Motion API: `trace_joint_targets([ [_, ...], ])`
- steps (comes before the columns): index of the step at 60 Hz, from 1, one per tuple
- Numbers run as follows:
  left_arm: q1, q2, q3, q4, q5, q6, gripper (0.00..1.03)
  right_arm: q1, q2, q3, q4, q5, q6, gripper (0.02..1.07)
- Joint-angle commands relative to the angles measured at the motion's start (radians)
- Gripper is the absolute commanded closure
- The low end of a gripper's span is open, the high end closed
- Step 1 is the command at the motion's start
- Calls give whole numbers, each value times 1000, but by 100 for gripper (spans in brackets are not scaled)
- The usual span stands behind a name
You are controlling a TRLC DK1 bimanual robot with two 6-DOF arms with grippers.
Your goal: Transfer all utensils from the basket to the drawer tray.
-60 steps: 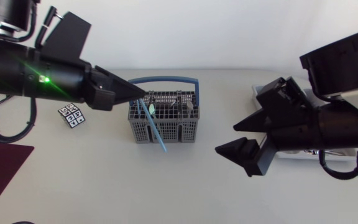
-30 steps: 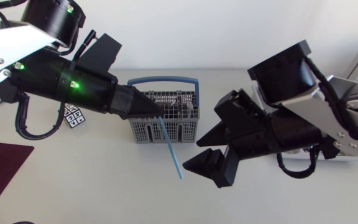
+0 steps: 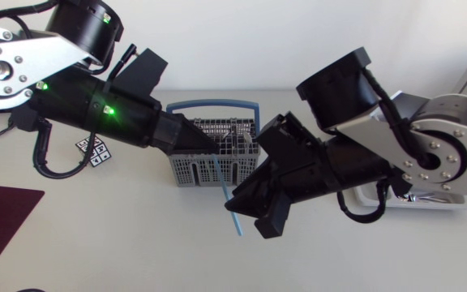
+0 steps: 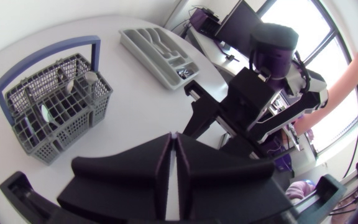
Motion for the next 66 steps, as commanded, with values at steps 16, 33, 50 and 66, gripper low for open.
trace_joint_targets([
  [16, 8, 8, 32, -9, 33, -24, 100, 17, 49, 27, 14, -6, -1, 82],
  [33, 15, 2, 30, -7, 33, -24, 100, 22, 52, 20, 9, 2, 0, 102],
  [50, 68, -26, 79, 53, 33, -29, 58, 17, 52, 0, -22, 4, -4, 102],
  [66, 248, -63, 96, 260, 27, -144, 58, -52, 24, -43, -69, 4, -34, 102],
])
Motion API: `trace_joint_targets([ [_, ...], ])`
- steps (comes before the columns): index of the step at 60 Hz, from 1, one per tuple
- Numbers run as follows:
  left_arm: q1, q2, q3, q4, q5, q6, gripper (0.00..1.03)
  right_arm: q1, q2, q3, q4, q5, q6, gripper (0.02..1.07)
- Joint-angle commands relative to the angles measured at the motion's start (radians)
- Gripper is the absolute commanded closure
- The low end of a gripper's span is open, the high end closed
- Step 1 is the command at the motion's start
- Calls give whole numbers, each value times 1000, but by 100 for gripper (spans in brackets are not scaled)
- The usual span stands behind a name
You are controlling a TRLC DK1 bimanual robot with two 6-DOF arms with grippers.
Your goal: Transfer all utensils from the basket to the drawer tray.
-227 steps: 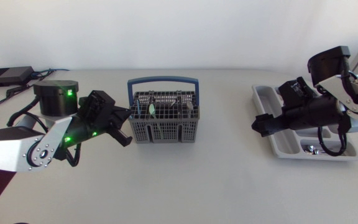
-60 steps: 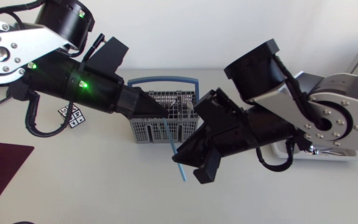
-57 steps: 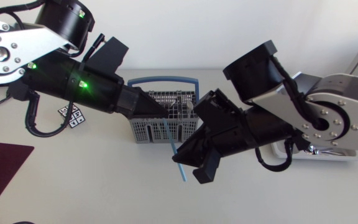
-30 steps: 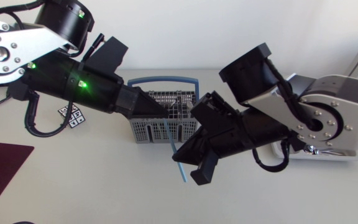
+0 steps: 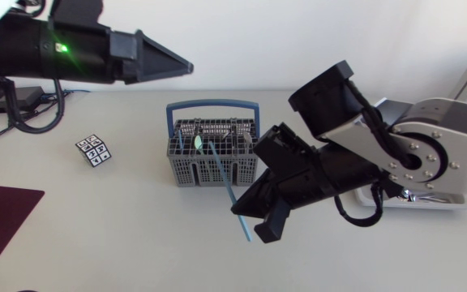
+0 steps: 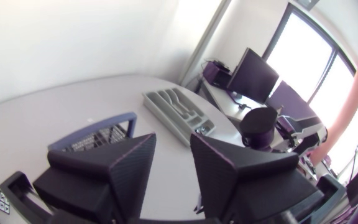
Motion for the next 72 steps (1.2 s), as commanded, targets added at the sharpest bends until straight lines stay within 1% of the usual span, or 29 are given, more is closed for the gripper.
trace_joint_targets([
  [1, 59, -13, 21, 24, 1, -40, 58, -46, -16, -41, -27, -2, -24, 102],
  [3, 75, -16, 14, 30, -30, -24, 58, -75, -24, -45, -38, -2, -32, 102],
  [6, 78, -19, -5, 30, -79, 14, 58, -125, -33, -48, -49, -2, -37, 102],
  [9, 79, -25, -31, 30, -101, 51, 58, -185, -36, -45, -67, -2, -49, 102],
  [16, 56, -30, -110, 30, -216, 167, 58, -355, -22, -24, -107, -7, -78, 102],
  [26, 33, -30, -198, 36, -302, 282, 58, -612, 61, 38, -138, 8, -117, 102],
  [34, 9, -42, -253, 61, -374, 353, 58, -764, 177, 114, -139, 65, -130, 102],
  [37, 7, -51, -270, 69, -383, 370, 58, -810, 230, 148, -139, 73, -132, 102],
  [46, 7, -67, -307, 84, -401, 414, 58, -885, 352, 226, -129, 122, -121, 102],
  [56, -1, -71, -341, 92, -406, 450, 58, -925, 447, 278, -93, 188, -74, 102],
  [61, -19, -71, -354, 96, -424, 466, 58, -938, 486, 292, -73, 215, -61, 102],
  [72, -60, -62, -423, 182, -478, 491, 57, -966, 564, 320, -61, 220, -60, 101],
])
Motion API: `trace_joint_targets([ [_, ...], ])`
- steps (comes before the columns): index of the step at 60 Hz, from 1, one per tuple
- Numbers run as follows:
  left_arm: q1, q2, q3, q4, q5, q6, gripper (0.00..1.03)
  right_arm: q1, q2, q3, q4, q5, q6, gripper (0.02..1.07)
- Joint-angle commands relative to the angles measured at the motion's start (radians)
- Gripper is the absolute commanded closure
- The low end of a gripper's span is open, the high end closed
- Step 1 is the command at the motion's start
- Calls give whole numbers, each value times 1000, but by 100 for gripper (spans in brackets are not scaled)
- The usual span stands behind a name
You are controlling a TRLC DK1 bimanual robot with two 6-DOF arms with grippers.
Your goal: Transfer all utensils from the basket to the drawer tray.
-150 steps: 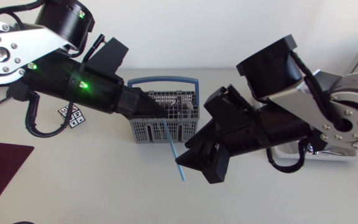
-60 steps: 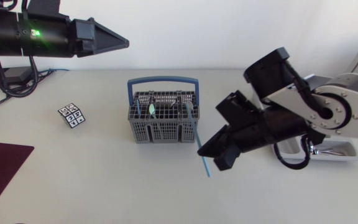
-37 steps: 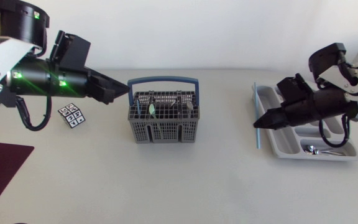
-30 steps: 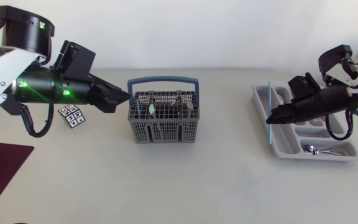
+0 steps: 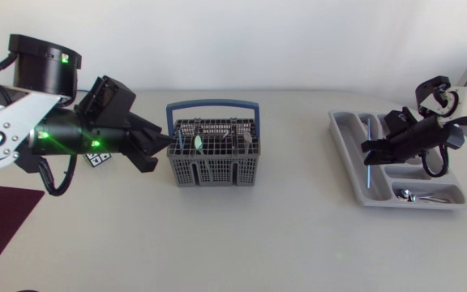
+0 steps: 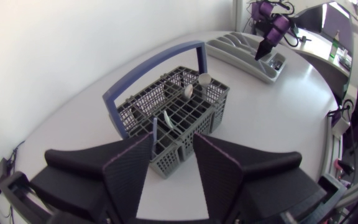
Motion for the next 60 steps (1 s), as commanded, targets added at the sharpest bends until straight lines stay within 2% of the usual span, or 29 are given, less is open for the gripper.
trace_joint_targets([
  [1, -26, -1, -61, 40, -23, 32, 57, -13, 45, 21, 5, 4, 17, 101],
  [3, -36, 0, -74, 58, -37, 39, 54, -13, 53, 21, 5, 4, 16, 100],
  [6, -56, 8, -100, 98, -74, 52, 52, -13, 62, 19, 7, 2, 16, 90],
  [10, -65, 23, -124, 141, -92, 54, 50, -15, 68, 16, 7, 1, 14, 84],
  [17, -77, 48, -165, 239, -126, 52, 49, -15, 68, 7, 4, 1, 14, 48],
  [23, -80, 74, -193, 328, -149, 52, 49, -9, 56, -7, -1, 1, 16, 27],
  [26, -82, 86, -197, 359, -158, 48, 49, -2, 45, -16, -1, 2, 17, 20],
  [33, -80, 128, -203, 418, -161, 39, 49, 19, -1, -47, -1, 2, 17, 15],
  [51, -79, 229, -197, 569, -183, 17, 49, 107, -131, -123, -5, 2, 39, 15],
  [60, -79, 275, -188, 604, -189, 8, 51, 145, -170, -145, -1, 2, 45, 15],
])
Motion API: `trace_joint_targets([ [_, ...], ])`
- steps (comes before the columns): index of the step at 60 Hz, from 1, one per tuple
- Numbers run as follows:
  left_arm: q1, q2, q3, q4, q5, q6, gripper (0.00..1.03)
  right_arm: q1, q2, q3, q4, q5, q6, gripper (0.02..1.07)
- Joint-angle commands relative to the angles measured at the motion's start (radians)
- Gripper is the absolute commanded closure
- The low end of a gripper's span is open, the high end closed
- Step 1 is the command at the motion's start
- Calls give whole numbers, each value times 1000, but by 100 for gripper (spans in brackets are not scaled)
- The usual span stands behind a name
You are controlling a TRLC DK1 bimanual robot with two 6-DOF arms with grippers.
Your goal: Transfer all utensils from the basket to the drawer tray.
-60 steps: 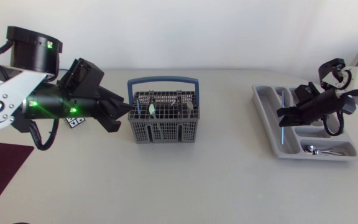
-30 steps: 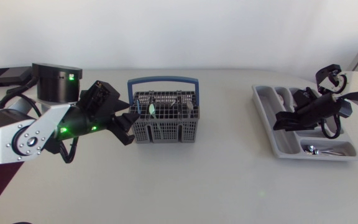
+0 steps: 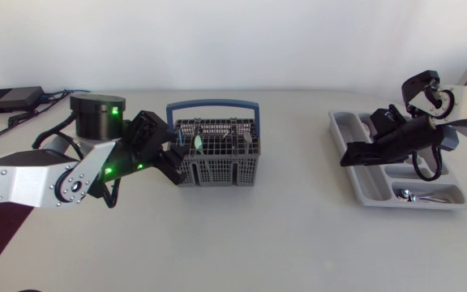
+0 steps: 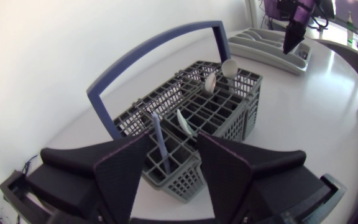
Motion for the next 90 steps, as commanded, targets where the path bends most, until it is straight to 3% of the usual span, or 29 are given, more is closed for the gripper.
trace_joint_targets([
  [1, -6, 37, -7, 30, -13, -18, 53, 24, -27, -35, -4, 3, 29, 15],
  [33, 7, 60, -9, 102, -17, -42, 100, 110, -101, -61, -2, 6, 58, 15],
  [47, 3, 31, -4, 99, -17, -42, 100, 144, -130, -75, -7, 7, 57, 15],
  [64, 25, -47, 54, 2, -10, -42, 100, 187, -150, -110, -4, 42, 57, 15],
  [90, 79, -198, 200, -260, 119, -140, 100, 263, -259, -130, -21, 39, 30, 15],
])
